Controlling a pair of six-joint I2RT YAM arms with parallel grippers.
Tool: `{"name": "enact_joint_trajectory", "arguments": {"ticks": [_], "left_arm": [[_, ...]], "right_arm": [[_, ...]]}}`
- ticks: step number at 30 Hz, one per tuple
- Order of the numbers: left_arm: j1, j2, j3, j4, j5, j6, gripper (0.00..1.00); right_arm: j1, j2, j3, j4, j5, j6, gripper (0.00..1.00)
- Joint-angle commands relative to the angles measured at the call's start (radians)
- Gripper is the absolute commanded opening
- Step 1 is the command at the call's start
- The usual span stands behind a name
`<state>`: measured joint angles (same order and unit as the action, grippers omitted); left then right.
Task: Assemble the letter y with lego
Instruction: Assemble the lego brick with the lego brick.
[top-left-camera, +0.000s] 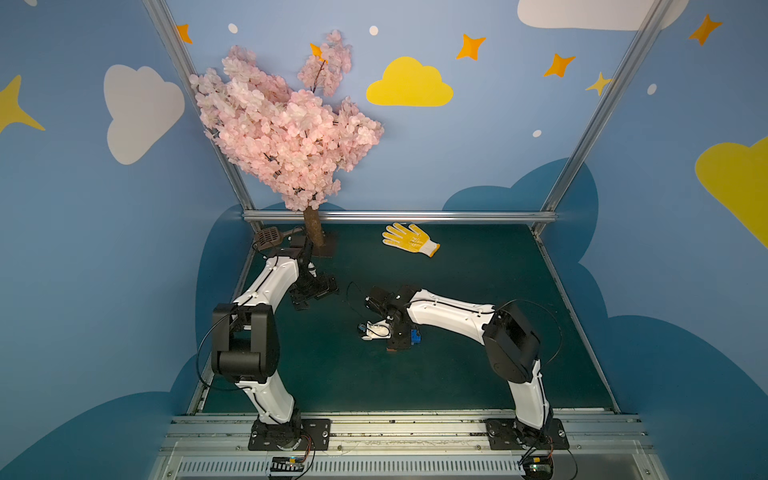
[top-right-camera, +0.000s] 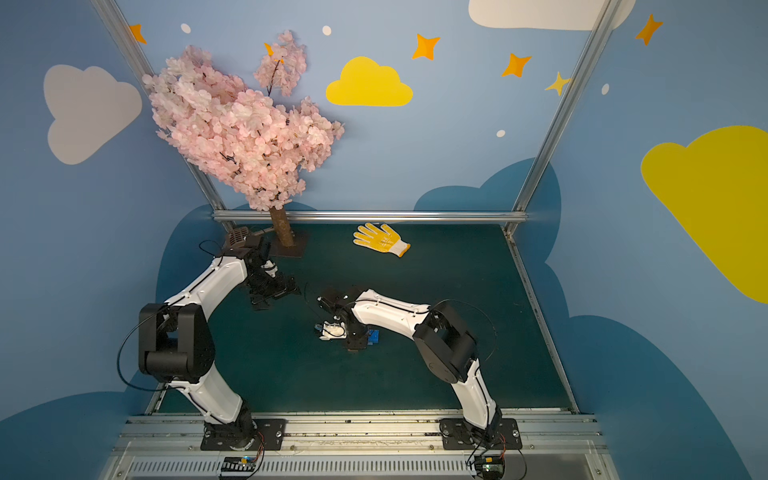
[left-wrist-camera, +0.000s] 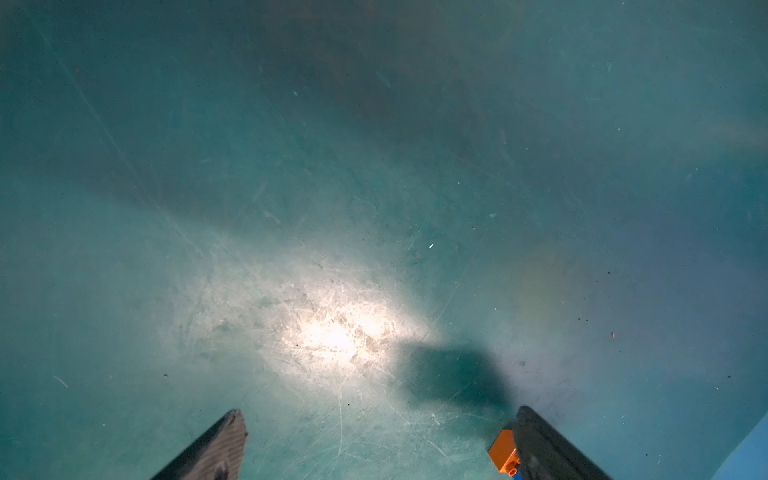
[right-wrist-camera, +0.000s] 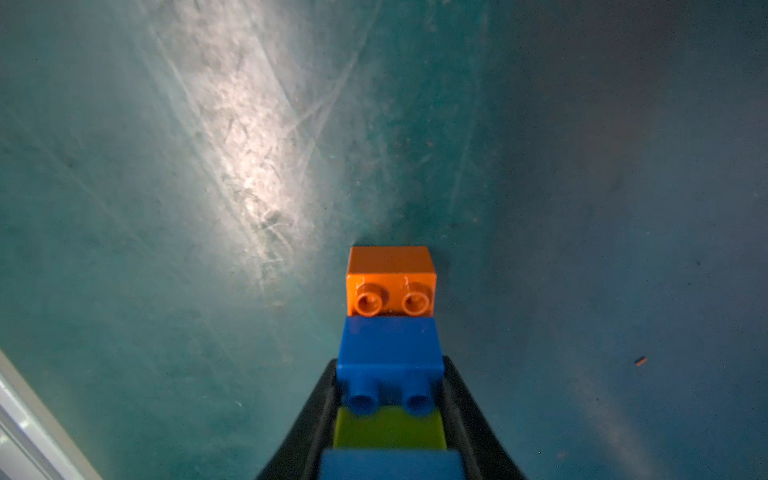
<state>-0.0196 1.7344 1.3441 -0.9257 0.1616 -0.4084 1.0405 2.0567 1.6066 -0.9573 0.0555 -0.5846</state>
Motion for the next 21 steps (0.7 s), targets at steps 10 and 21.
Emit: {"name": "enact_joint_trajectory", "arguments": {"ticks": [10,21], "left_arm": [[0.006,-0.006,-0.008,-0.004,0.009,-0.001,1.00],[0.006,-0.003,-0.009,-0.004,0.009,-0.002,1.00]], "right_arm": [[-0.006,0.042,0.050,-0.063,0.002,-0.008,0.00],[-0.008,0.071,0.068,-0.051,-0.011,0.018,0.00]]}}
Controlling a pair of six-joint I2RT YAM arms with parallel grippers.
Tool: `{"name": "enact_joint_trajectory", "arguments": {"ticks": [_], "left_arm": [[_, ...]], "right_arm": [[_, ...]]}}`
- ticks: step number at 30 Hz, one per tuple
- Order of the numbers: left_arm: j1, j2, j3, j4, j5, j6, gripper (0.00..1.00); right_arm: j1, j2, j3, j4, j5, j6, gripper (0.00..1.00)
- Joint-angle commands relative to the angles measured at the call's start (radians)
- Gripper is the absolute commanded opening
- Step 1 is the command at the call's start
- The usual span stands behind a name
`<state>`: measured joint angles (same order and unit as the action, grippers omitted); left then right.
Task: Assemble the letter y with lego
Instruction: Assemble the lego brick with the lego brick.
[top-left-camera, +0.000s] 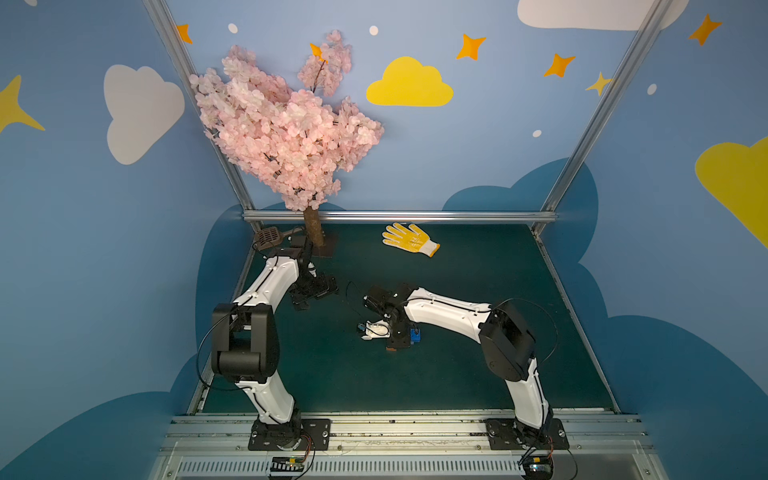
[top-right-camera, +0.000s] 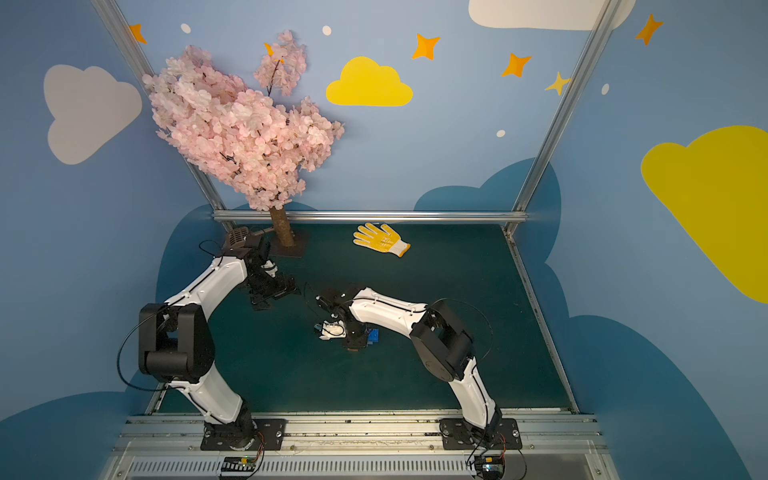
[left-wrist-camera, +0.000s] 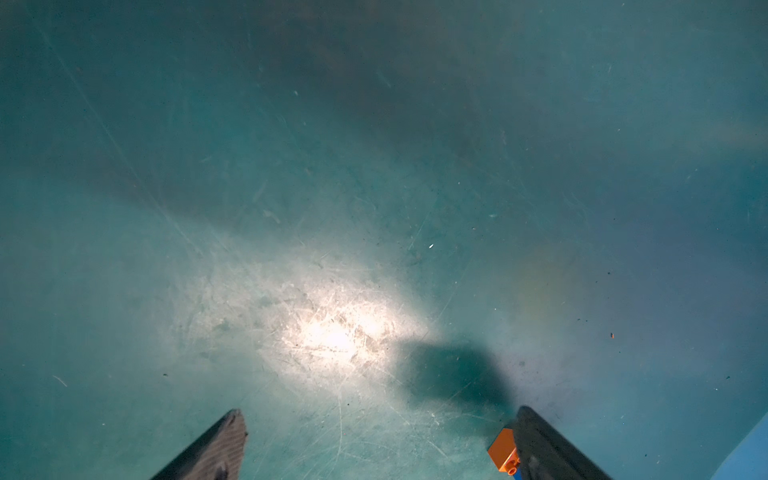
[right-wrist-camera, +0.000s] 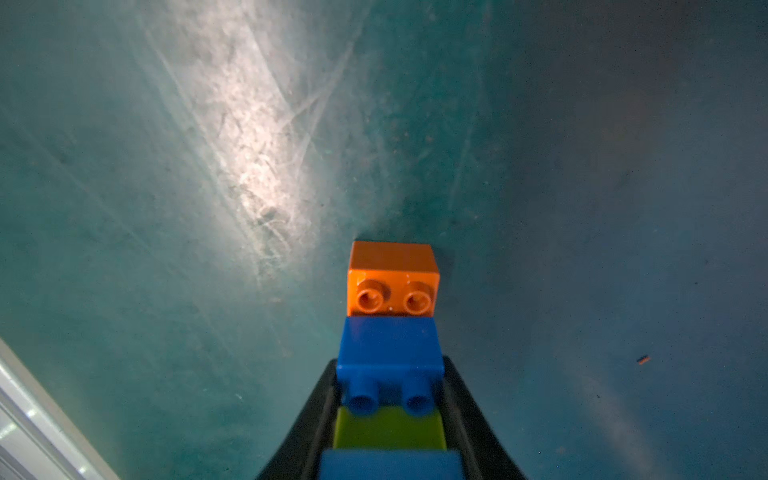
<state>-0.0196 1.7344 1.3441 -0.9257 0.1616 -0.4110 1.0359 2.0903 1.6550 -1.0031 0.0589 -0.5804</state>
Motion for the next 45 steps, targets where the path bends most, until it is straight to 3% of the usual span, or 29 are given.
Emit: {"name": "enact_joint_trajectory", "arguments": {"ticks": [1,45], "left_arm": [[0.006,-0.004,-0.008,-0.004,0.010,0.001,1.00],[0.010,0.004,-0.007,-0.004,0.013,-0.003,1.00]], "right_arm": [[-0.004,0.040,0.024,-0.008,-0.016,0.015,0.00],[0.016,0.069,0.000,0.021,0.047,0.091,0.00]]}}
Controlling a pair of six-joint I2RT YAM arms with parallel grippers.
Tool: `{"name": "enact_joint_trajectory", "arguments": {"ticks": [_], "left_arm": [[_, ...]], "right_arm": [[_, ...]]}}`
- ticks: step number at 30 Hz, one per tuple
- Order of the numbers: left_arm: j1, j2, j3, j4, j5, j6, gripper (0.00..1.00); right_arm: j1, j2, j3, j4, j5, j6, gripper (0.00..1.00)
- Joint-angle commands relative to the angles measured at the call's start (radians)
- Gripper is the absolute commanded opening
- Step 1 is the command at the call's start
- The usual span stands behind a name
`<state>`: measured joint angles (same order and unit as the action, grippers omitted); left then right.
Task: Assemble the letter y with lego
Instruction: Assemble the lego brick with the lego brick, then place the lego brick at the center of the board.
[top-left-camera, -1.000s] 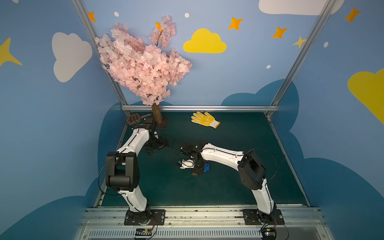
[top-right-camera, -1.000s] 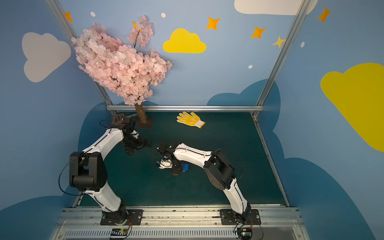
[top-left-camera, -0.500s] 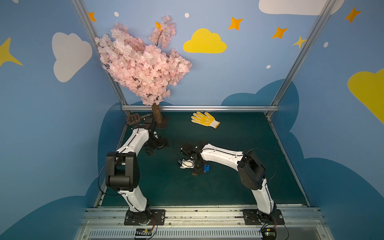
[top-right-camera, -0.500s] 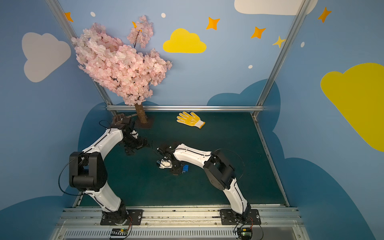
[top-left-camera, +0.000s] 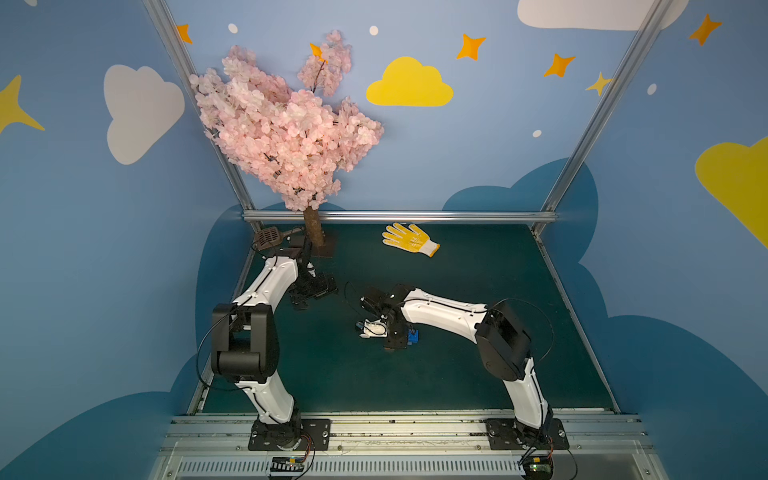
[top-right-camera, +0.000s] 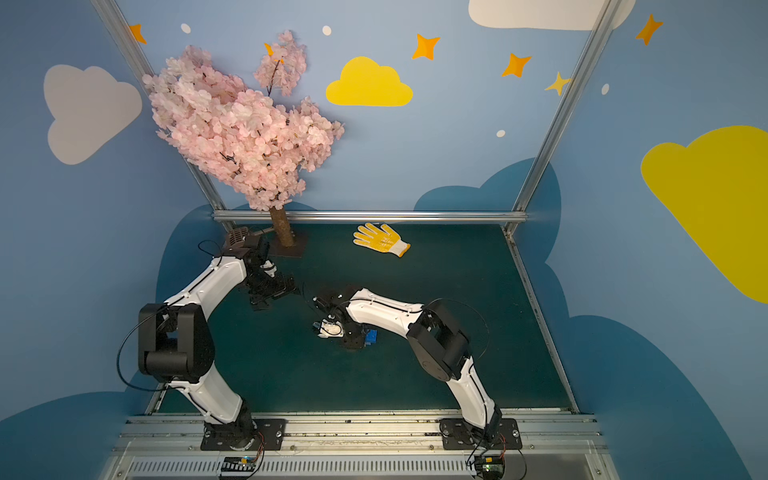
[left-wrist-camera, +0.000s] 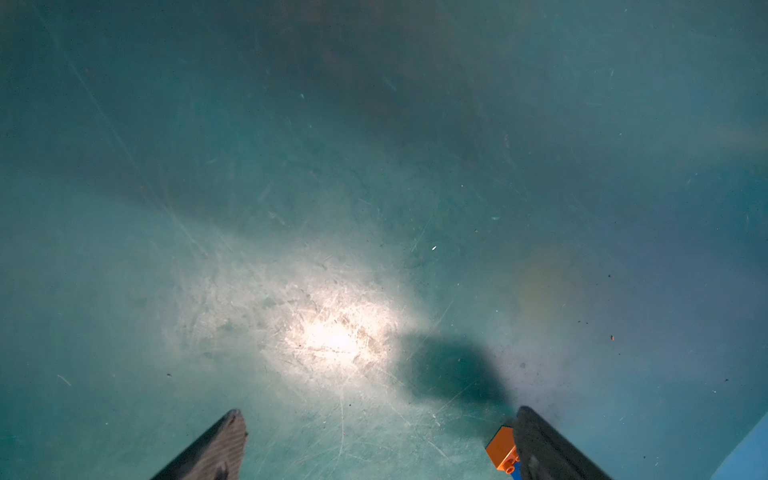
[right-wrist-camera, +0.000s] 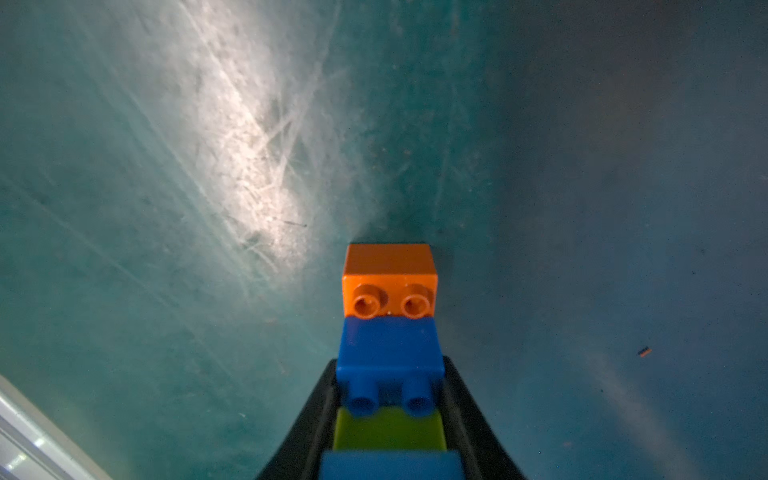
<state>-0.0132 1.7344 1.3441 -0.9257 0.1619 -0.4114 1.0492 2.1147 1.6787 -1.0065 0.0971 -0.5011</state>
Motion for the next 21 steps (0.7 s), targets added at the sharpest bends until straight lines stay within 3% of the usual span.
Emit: {"name": "enact_joint_trajectory", "arguments": {"ticks": [1,12,21], "left_arm": [[0.004,0.003,-0.006,-0.004,0.013,-0.002,1.00],[0.005,0.004,-0.007,-0.004,0.011,-0.001,1.00],[0.005,0.005,-0.007,-0.002,0.014,-0.001,1.00]], "right_arm": [[0.003,0.044,-0.024,0.023,0.009,0.013,0.00],[0.000,0.027,0.006,-0.002,0.004,0.011,0.00],[-0.046,-0.013,0.129,-0.189,-0.213,-0.030,0.00]]}}
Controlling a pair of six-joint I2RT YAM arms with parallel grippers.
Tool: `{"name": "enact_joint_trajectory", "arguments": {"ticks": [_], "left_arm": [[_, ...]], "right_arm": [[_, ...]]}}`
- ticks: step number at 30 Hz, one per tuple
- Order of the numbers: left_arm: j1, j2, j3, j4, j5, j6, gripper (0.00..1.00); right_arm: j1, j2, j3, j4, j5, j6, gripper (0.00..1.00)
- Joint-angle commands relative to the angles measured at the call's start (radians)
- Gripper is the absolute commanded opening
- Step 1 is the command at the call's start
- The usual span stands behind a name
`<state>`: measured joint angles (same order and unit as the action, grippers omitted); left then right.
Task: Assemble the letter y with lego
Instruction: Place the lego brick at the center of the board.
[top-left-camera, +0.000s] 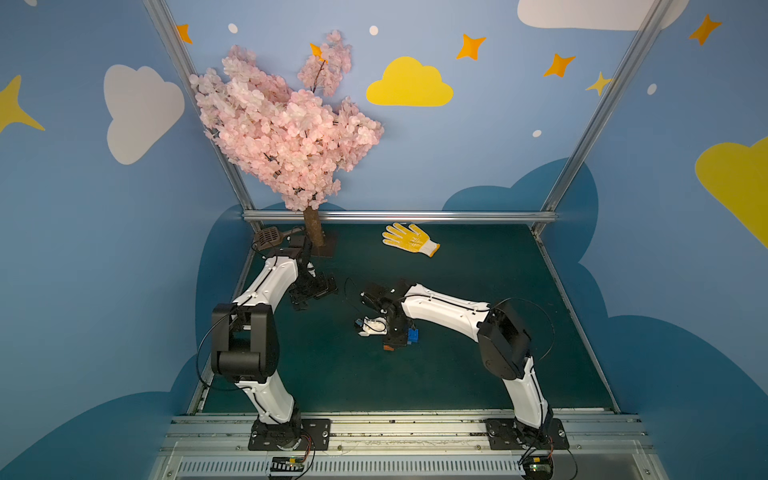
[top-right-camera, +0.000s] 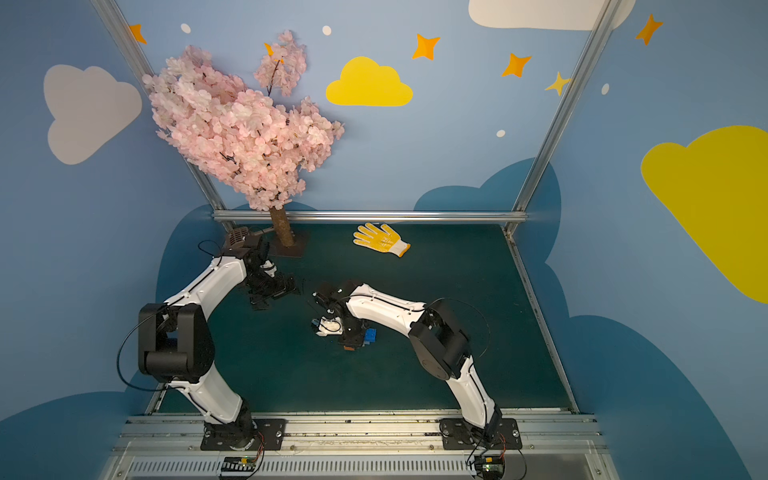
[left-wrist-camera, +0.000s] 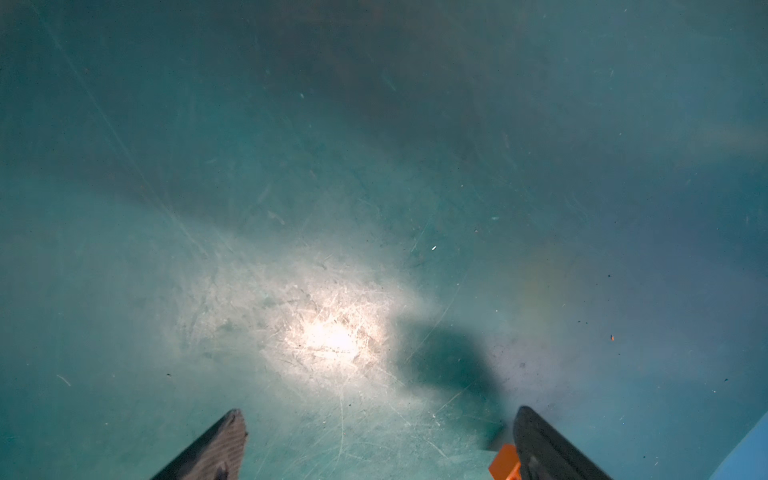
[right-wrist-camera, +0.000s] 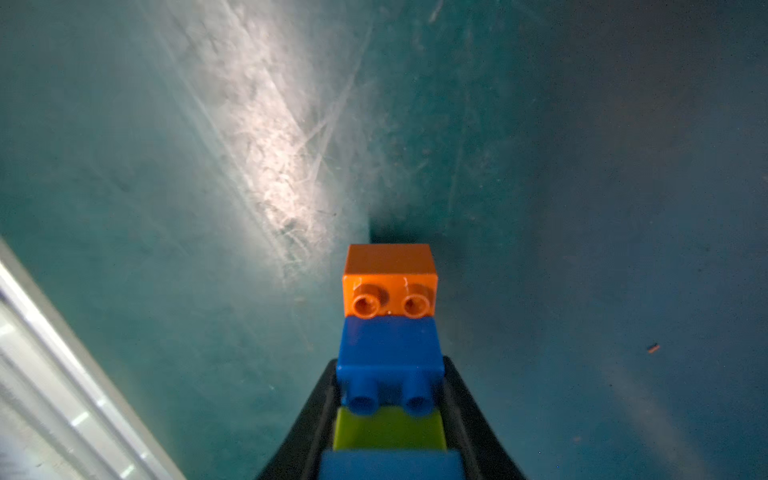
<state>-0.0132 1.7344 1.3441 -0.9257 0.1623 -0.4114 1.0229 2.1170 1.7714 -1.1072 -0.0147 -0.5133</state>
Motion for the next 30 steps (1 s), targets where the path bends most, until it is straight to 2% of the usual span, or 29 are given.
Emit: {"name": "enact_joint_trajectory", "arguments": {"ticks": [1,9,16,20,30], "left_arm": [[0.005,0.005,-0.008,-0.004,0.013,-0.001,1.00],[0.005,0.010,-0.008,-0.002,0.013,-0.004,1.00],[0.005,0.012,-0.008,-0.002,0.013,-0.004,1.00],[0.005,0.015,-0.008,-0.002,0.013,-0.004,1.00],[0.007,0.016,-0.008,-0.002,0.014,-0.003,1.00]], "right_arm": [[-0.027,-0.023,0.036,-0.092,-0.126,-0.022,0.00],[-0.121,-0.020,0.029,-0.116,-0.463,-0.040,0.00],[-0.206,0.031,0.024,-0.123,-0.751,-0.075,0.06],[-0.228,0.082,0.019,-0.131,-0.785,-0.090,0.08],[-0.286,0.099,-0.079,0.013,-0.828,-0.031,0.13]]}}
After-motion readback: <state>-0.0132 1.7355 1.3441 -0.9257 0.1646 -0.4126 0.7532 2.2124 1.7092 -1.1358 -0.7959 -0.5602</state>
